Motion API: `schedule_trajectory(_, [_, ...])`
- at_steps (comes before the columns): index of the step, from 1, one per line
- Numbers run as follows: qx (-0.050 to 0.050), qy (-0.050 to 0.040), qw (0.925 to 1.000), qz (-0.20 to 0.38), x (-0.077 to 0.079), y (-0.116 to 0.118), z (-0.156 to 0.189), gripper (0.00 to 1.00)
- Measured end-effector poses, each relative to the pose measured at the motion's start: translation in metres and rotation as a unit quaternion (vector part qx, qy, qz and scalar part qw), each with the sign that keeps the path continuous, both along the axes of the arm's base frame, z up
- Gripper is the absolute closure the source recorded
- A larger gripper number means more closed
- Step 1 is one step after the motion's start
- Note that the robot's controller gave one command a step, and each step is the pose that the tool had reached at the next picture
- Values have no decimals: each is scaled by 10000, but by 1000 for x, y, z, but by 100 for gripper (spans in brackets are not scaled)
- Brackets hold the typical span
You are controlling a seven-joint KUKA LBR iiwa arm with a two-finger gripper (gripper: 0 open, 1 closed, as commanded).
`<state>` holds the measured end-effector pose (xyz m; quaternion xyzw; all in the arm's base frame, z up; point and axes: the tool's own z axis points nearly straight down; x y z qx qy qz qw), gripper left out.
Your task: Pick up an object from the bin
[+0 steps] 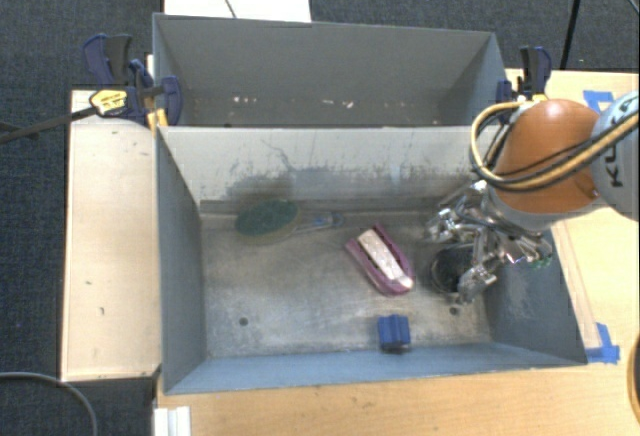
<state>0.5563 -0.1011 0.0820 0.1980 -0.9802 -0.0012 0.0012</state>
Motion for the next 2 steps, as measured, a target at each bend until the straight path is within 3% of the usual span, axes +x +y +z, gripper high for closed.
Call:
schedule_trajectory(1, [-5,-27,10000,-8,2,0,3,100])
schedule_trajectory(2, [-17,-63,9996,-260,7,-8,130,100])
